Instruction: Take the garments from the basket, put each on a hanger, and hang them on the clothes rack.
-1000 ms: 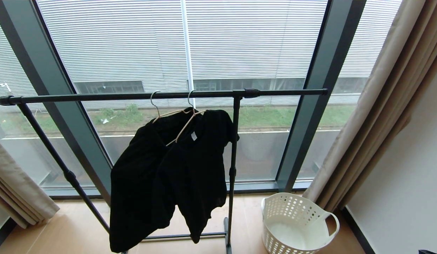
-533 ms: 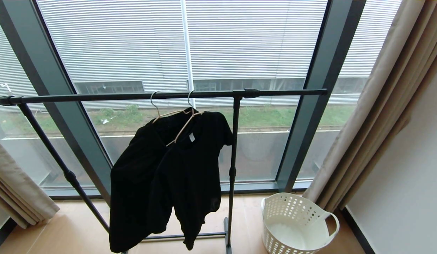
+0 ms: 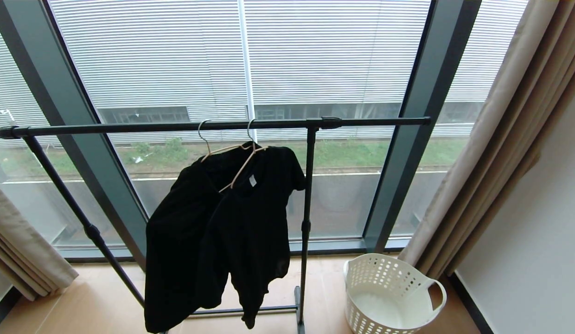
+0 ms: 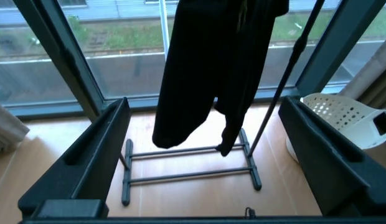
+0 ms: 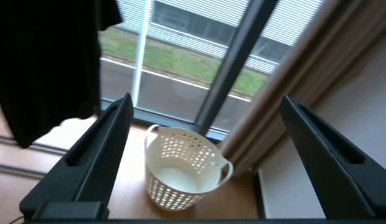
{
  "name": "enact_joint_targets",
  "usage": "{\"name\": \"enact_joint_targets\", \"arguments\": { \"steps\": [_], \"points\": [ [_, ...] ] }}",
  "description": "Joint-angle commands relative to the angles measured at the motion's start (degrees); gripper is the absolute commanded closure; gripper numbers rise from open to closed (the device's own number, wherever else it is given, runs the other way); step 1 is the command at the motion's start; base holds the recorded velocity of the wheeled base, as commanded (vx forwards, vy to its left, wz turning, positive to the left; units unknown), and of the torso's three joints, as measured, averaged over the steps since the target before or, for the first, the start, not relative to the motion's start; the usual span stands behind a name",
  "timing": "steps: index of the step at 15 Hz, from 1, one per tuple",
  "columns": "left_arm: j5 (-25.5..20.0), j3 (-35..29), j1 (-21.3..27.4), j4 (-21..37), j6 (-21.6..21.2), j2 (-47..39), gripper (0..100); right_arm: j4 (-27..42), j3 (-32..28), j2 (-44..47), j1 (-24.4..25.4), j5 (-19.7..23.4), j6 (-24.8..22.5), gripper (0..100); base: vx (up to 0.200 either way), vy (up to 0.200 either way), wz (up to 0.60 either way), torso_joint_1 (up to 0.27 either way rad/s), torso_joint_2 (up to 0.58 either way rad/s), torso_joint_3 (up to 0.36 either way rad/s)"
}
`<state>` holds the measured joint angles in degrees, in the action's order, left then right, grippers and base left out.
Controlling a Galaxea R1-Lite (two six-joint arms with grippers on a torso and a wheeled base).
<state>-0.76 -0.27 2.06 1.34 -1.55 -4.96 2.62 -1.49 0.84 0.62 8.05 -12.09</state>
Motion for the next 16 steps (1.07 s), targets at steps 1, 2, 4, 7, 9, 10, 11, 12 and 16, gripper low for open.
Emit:
{"name": "enact_joint_targets", "arguments": {
  "steps": [1,2,4,7,9,10,11,12,16],
  "points": [
    [0.1,-0.1,-0.1,0.0,0.0,1.6,0,-0.1,-0.4,-0.5,0.0,0.0,0.5,0,0.0,0.0,0.0,0.0,0.0,0.0],
    [0.8,0.0,-0.3,0.0,-0.3,1.8,0,-0.4,-0.3,-0.6,0.0,-1.2,1.0,0,0.0,0.0,0.0,0.0,0.0,0.0],
    [1.7,0.1,-1.9,-0.1,-0.5,5.0,0,-0.8,-0.1,-0.5,0.0,-10.6,0.7,0,0.0,0.0,0.0,0.0,0.0,0.0],
    [4.1,0.1,-1.9,-0.4,1.5,5.0,0,-3.1,0.7,-0.5,0.0,-12.8,-2.8,0,0.0,0.0,0.0,0.0,0.0,0.0],
    [4.3,0.1,-1.9,-0.5,2.2,5.0,0,-3.4,0.8,-0.6,0.0,-13.8,-2.5,0,0.0,0.0,0.0,0.0,0.0,0.0],
    [4.3,0.2,-1.9,-0.5,2.2,5.0,0,-4.2,0.9,-0.6,0.0,-14.7,-1.7,0,0.0,0.0,0.0,0.0,0.0,0.0],
    [4.2,0.2,-1.9,-0.5,2.2,5.0,0,-4.2,1.1,-0.6,0.0,-14.8,2.6,0,0.0,0.0,0.0,0.0,0.0,0.0],
    [4.2,0.2,-1.9,-0.5,2.2,5.0,0,-3.8,1.0,-0.6,0.0,-14.1,9.3,0,0.0,0.0,0.0,0.0,0.0,0.0],
    [4.1,0.2,-1.9,-0.5,2.2,5.0,0,-3.5,1.5,-0.6,0.0,-12.4,12.7,0,0.0,0.0,0.0,0.0,0.0,0.0]
  ]
}}
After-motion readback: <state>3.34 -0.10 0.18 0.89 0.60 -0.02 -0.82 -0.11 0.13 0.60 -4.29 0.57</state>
